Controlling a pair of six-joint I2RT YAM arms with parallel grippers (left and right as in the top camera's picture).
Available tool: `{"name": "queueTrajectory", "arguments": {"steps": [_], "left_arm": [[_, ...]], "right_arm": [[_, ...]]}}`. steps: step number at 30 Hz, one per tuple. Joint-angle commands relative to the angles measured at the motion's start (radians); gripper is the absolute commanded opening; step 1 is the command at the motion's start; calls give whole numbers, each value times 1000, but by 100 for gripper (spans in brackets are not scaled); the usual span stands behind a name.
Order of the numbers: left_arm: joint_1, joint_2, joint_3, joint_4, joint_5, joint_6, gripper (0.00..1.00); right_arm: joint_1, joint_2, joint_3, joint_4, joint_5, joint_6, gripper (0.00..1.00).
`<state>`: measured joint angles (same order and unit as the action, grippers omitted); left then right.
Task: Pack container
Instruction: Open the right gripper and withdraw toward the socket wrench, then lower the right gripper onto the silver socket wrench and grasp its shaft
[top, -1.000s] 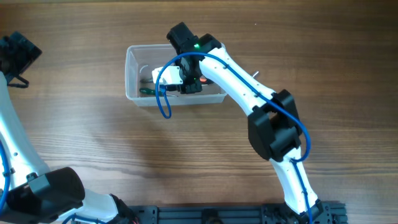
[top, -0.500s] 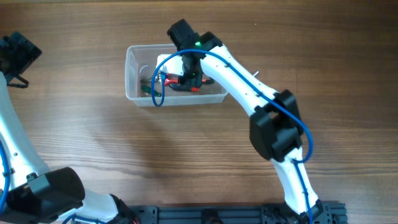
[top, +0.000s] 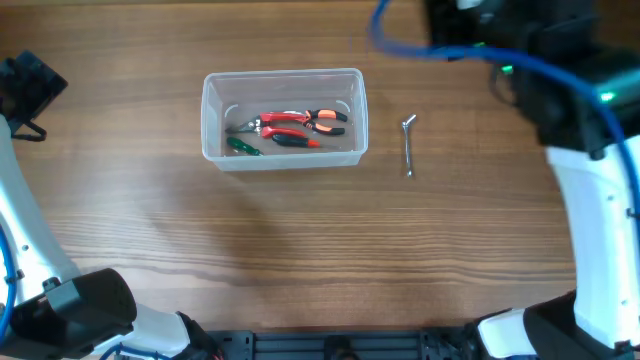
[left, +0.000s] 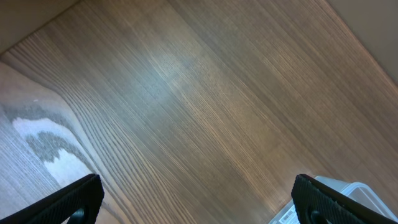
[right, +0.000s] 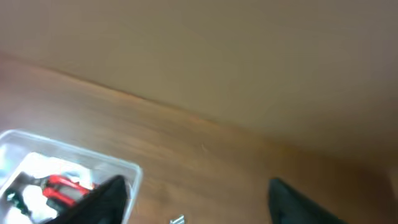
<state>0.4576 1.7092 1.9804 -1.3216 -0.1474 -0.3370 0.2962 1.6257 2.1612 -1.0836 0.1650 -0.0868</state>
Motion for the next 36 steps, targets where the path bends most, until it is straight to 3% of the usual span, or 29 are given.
{"name": "queueTrajectory", "arguments": {"steps": [1,6,13,16,20,36], "left_arm": [[5,2,3,0,9,16,100],[5,2,3,0,9,16,100],[5,2,3,0,9,16,100],[5,2,3,0,9,16,100],[5,2,3,0,9,16,100],[5,2,3,0,9,16,100]], "right_arm": [[-84,100,-59,-87,14,299,66],[-114,220,-146,-161,-90,324,76],[-115,441,-206,-185,-136,325,78],[-114,525,-206,-196,-171,322,75],[-114,587,-206,-205,-272,249,63],[-114,681,-213,-184,-269,265,61]]}}
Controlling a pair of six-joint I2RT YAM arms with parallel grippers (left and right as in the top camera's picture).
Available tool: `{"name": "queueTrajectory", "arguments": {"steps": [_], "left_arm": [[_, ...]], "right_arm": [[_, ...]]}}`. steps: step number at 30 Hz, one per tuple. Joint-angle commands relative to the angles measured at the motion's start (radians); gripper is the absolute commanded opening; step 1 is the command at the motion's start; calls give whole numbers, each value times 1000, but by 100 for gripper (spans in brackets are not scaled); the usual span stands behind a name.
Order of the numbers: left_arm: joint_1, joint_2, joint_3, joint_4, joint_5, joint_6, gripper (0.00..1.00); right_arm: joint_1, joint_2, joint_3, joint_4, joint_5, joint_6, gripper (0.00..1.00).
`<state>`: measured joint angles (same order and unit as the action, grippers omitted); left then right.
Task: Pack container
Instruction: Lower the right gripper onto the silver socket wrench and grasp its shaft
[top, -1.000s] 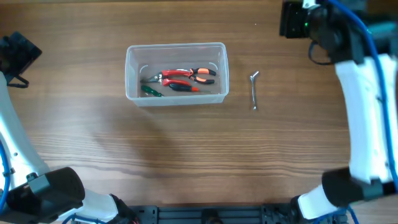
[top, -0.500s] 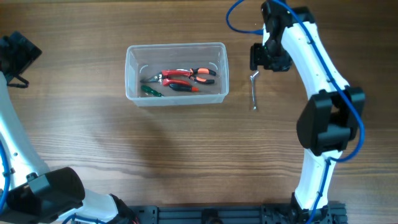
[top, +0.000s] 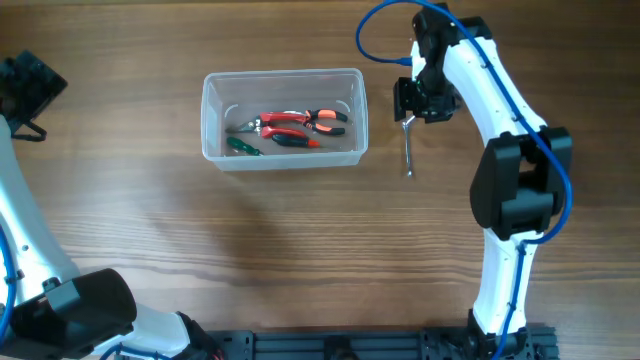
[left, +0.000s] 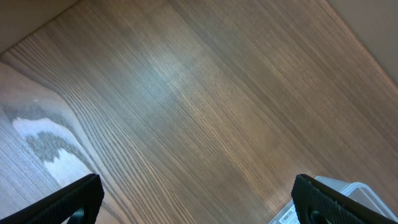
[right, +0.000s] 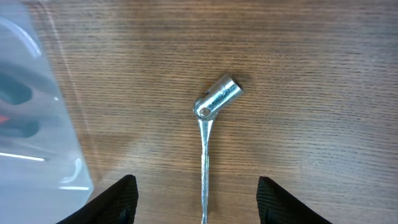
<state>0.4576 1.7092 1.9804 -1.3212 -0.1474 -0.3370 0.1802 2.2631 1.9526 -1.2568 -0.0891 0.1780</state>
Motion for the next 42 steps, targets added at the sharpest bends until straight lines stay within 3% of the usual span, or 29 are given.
{"name": "queueTrajectory", "arguments": {"steps": [1,12,22,30,42], "left_arm": [[5,2,3,0,9,16,100],[5,2,3,0,9,16,100],[5,2,3,0,9,16,100],[5,2,3,0,9,16,100],[5,2,3,0,9,16,100]], "right_arm": [[2,46,-14,-5,-16,8,61],[2,47,-119,71,-17,35,47],[2,47,-216,143,-16,87,46],[2,47,-233,151,-4,86,29],[3,47,-233,121,74,85,33]]}}
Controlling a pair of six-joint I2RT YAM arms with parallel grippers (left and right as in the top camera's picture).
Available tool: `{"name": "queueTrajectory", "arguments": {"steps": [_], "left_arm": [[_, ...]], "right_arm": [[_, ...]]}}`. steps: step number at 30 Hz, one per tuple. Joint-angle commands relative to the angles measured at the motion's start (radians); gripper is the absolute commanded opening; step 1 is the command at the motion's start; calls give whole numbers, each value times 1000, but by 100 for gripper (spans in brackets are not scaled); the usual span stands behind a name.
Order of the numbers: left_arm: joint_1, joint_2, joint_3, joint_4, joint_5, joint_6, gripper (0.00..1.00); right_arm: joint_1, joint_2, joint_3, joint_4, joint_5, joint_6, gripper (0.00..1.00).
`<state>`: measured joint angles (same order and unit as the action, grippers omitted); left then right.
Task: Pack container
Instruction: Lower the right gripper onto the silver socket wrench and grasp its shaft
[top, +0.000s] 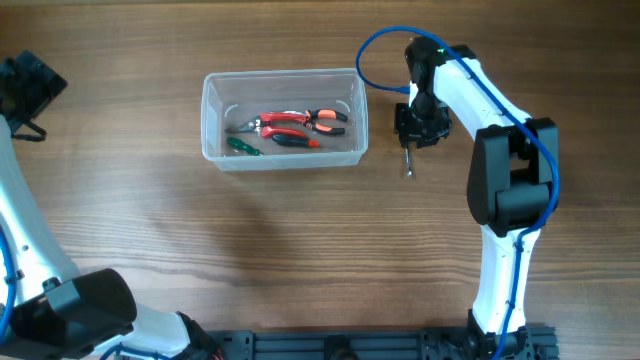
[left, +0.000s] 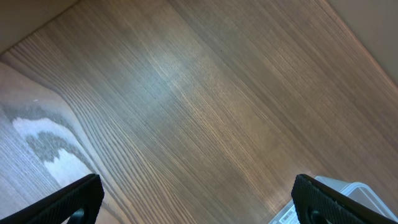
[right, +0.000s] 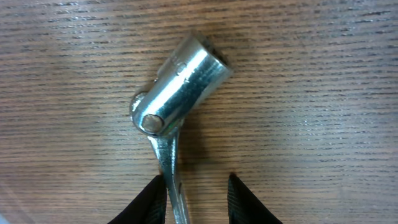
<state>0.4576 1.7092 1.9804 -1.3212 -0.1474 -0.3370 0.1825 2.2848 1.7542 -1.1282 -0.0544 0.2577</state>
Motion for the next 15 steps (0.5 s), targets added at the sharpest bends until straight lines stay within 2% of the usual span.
{"name": "queueTrajectory", "arguments": {"steps": [1,10,15], "left_arm": [[5,2,3,0,9,16,100],[5,2,3,0,9,16,100],[5,2,3,0,9,16,100]], "right_arm": [[1,25,-34,-8,40,5,35],[2,25,-34,-6,47,8,32],[10,25,-34,-6,77,7,33]]}}
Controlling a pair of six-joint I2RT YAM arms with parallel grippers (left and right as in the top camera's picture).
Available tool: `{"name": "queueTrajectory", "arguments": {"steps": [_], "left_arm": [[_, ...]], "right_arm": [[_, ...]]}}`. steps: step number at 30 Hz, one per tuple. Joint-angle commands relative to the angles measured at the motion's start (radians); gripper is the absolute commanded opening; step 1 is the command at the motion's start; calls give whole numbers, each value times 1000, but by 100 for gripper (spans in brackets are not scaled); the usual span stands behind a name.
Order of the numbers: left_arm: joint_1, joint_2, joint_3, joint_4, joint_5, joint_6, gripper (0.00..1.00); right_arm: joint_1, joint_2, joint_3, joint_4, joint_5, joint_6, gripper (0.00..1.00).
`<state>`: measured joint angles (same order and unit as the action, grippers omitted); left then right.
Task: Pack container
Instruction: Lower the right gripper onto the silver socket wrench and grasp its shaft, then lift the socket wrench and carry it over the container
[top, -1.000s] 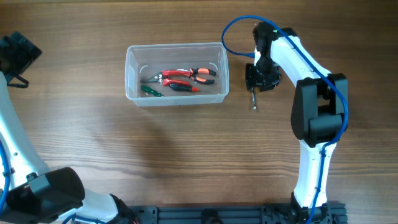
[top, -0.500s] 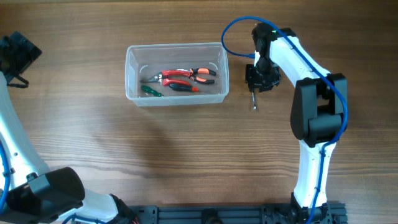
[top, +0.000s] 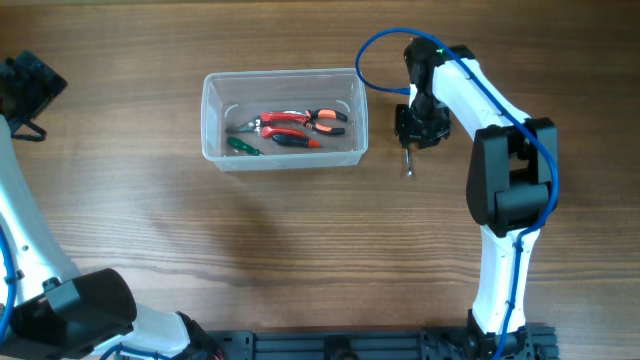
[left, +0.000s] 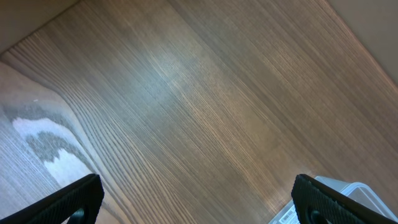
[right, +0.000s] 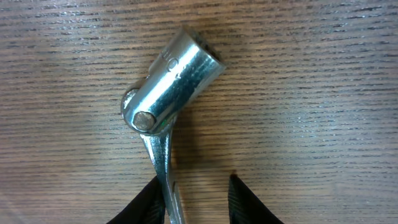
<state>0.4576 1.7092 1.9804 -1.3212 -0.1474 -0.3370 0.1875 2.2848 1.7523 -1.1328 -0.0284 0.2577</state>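
Note:
A clear plastic container (top: 212, 120) stands on the wooden table, holding red-handled pliers (top: 300, 122) and a green-handled tool (top: 243, 147). To its right lies a silver socket wrench (right: 171, 81), its lower handle end (top: 408, 167) showing below the arm. My right gripper (right: 194, 205) is down over the wrench (top: 415, 128), its fingers either side of the handle: the left finger touches it, the right stands apart, so it is open. My left gripper (left: 199, 199) hangs open over bare table at the far left (top: 25, 85).
A corner of the container (left: 348, 193) shows at the lower right of the left wrist view. A blue cable (top: 375, 45) loops from the right arm above the container's right end. The table's far edge (left: 37, 25) lies past the left gripper.
The wrench's socket head has shifted slightly left and up in the right wrist view, with the handle now against the left finger. The left arm has not moved.
The right arm was first high at the table's back right, with the wrench lying free. Then its gripper hung wide open just above the wrench's socket end. By the last moment it was low, fingers narrowed around the handle, and it stays there.

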Motion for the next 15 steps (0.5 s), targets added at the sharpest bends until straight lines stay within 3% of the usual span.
{"name": "queueTrajectory", "arguments": {"steps": [1,11,15], "left_arm": [[5,2,3,0,9,16,100],[5,2,3,0,9,16,100],[5,2,3,0,9,16,100]], "right_arm": [[6,25,-32,-2,51,8,34],[6,25,-32,-2,96,4,33],[6,25,-32,-1,94,4,16]]}}
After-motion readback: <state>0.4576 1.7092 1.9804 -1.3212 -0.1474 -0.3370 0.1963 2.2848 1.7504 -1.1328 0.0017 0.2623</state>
